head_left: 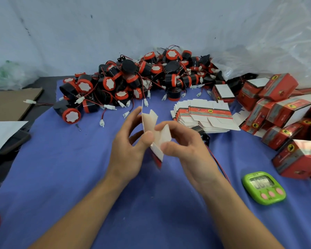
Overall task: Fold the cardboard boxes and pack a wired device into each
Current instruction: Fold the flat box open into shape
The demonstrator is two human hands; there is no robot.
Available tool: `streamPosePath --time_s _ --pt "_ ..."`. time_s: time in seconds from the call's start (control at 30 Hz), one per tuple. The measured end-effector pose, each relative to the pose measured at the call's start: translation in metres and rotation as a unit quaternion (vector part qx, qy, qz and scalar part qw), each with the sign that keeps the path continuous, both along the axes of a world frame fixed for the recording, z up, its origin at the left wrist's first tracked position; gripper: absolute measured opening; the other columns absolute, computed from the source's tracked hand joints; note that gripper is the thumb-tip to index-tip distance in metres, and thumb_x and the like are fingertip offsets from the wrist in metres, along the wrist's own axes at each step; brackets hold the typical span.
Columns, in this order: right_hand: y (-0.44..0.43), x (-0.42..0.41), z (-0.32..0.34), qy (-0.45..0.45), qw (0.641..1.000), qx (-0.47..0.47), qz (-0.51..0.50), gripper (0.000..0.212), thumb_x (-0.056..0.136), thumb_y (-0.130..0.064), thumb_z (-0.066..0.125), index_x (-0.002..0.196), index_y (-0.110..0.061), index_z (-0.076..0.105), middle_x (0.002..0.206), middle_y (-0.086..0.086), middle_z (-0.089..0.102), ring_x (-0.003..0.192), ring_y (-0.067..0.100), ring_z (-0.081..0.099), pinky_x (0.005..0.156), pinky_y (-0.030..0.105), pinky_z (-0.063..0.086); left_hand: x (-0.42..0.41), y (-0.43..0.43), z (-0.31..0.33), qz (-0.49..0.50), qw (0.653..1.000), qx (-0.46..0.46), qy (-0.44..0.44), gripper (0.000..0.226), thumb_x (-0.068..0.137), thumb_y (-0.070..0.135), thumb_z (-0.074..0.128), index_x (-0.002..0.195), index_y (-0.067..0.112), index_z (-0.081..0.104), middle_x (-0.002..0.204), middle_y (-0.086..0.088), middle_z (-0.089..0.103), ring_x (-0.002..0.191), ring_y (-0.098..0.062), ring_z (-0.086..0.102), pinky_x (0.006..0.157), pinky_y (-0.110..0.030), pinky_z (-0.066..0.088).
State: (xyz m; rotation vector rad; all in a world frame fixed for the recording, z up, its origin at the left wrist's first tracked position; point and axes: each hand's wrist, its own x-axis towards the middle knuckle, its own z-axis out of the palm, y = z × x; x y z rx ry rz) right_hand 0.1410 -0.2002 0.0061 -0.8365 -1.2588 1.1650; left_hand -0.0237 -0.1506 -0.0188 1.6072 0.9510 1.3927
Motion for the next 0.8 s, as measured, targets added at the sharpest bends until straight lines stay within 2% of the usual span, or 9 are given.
streamPosePath --time_s 0.13,0.2,0.27,0.33,0.43,0.5,0.57,0.7,0.8 --pt "0.004 0.007 0.000 0.035 0.995 -0.005 -0.094 0.038 0.075 -0.007 0.062 0.110 -0.015 0.075 0.109 0.019 0.070 0.102 0.036 0.061 0.095 0.051 0.051 0.000 -0.005 0.000 -0.014 0.999 0.045 0.025 0.072 0.082 0.040 0.061 0.152 0.029 0.047 0.146 0.007 0.058 0.139 -0.019 0.052 0.113 -0.047 0.046" --pt "0.005 0.006 0.000 0.021 0.991 0.001 -0.135 0.041 0.077 -0.009 0.062 0.114 -0.022 0.076 0.116 0.021 0.069 0.112 0.043 0.059 0.102 0.059 0.048 0.001 -0.008 0.003 -0.030 0.995 0.066 0.068 0.072 0.080 0.039 0.063 0.150 0.032 0.047 0.149 0.011 0.054 0.142 -0.017 0.048 0.115 -0.041 0.043" --pt "0.006 0.006 0.000 0.022 0.988 0.000 -0.155 0.043 0.081 -0.009 0.060 0.119 -0.023 0.075 0.116 0.012 0.073 0.114 0.038 0.062 0.104 0.061 0.049 0.001 -0.009 0.004 -0.057 0.987 0.087 0.123 0.073 0.081 0.044 0.067 0.150 0.031 0.047 0.150 0.011 0.051 0.143 -0.018 0.047 0.114 -0.031 0.042" --pt "0.007 0.006 -0.001 0.031 0.987 -0.012 -0.159 0.043 0.083 -0.010 0.059 0.121 -0.023 0.074 0.112 0.005 0.076 0.107 0.023 0.066 0.102 0.057 0.050 0.000 -0.009 0.004 -0.088 0.981 0.094 0.143 0.076 0.085 0.061 0.067 0.151 0.028 0.047 0.150 0.008 0.051 0.143 -0.021 0.046 0.113 -0.025 0.040" --pt "0.009 0.006 -0.002 0.015 0.988 -0.029 -0.149 0.042 0.084 -0.013 0.059 0.122 -0.026 0.074 0.114 0.010 0.075 0.100 0.022 0.064 0.096 0.057 0.052 0.002 -0.008 0.005 -0.093 0.994 0.034 0.048 0.073 0.090 0.077 0.052 0.144 0.028 0.056 0.141 0.010 0.061 0.136 -0.014 0.053 0.107 -0.021 0.043" --pt "0.009 0.003 -0.003 -0.020 0.992 -0.025 -0.124 0.042 0.086 -0.014 0.058 0.122 -0.026 0.073 0.116 0.010 0.074 0.108 0.031 0.066 0.100 0.059 0.051 0.004 -0.005 0.007 -0.041 0.999 -0.018 -0.002 0.045 0.093 0.061 0.058 0.130 0.037 0.063 0.122 0.021 0.068 0.117 0.000 0.062 0.094 -0.015 0.048" --pt "0.009 -0.001 -0.005 -0.057 0.993 -0.013 -0.105 0.040 0.087 -0.013 0.056 0.117 -0.032 0.074 0.116 0.003 0.075 0.114 0.032 0.065 0.102 0.058 0.051 0.004 0.000 0.006 -0.017 0.997 -0.071 -0.014 0.032 0.092 0.046 0.059 0.122 0.038 0.068 0.113 0.018 0.072 0.102 -0.002 0.067 0.083 -0.016 0.052" --pt "0.011 -0.004 -0.009 -0.066 0.996 -0.023 -0.053 0.037 0.093 -0.015 0.053 0.115 -0.037 0.073 0.117 -0.002 0.075 0.112 0.024 0.067 0.095 0.044 0.058 0.001 0.002 0.003 -0.032 0.988 -0.148 -0.028 0.021 0.104 0.036 0.056 0.117 0.027 0.069 0.111 0.000 0.077 0.103 -0.021 0.071 0.079 -0.025 0.058" --pt "0.011 -0.003 -0.010 -0.065 0.997 -0.035 -0.039 0.034 0.095 -0.018 0.053 0.122 -0.030 0.068 0.119 -0.004 0.074 0.110 0.015 0.068 0.089 0.033 0.057 -0.001 0.001 0.010 -0.059 0.984 -0.168 -0.028 0.023 0.101 0.039 0.058 0.119 0.029 0.068 0.113 0.001 0.077 0.102 -0.018 0.071 0.077 -0.023 0.057"
